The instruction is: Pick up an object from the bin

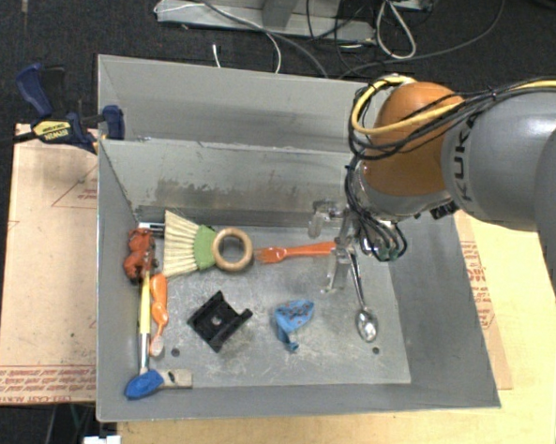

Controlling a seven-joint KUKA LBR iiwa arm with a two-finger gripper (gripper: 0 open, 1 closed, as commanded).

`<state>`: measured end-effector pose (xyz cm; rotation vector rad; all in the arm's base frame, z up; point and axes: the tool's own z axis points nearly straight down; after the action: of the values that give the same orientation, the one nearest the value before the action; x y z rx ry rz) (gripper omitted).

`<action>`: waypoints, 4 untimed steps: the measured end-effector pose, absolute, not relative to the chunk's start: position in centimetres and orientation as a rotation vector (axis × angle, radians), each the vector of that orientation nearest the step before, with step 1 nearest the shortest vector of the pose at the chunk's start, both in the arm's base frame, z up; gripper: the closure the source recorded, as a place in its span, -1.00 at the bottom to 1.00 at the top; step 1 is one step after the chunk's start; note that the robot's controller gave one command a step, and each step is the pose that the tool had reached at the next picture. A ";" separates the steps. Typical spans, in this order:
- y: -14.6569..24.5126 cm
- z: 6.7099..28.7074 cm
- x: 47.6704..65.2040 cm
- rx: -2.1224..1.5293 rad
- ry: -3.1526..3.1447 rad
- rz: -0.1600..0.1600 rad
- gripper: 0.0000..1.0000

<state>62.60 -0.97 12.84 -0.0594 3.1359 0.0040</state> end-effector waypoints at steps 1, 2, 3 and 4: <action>-1.9 6.7 63.3 0.177 3.127 0.004 -1.00; -6.9 7.1 64.6 -0.029 3.120 0.002 1.00; -6.9 7.1 64.6 -0.029 3.120 0.002 1.00; -6.9 7.1 64.6 -0.029 3.119 0.002 1.00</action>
Offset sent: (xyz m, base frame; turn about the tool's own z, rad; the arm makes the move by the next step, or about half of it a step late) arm 0.0182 -0.0584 -0.0584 0.0176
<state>64.59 -6.91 7.11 -0.0288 3.1194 0.0016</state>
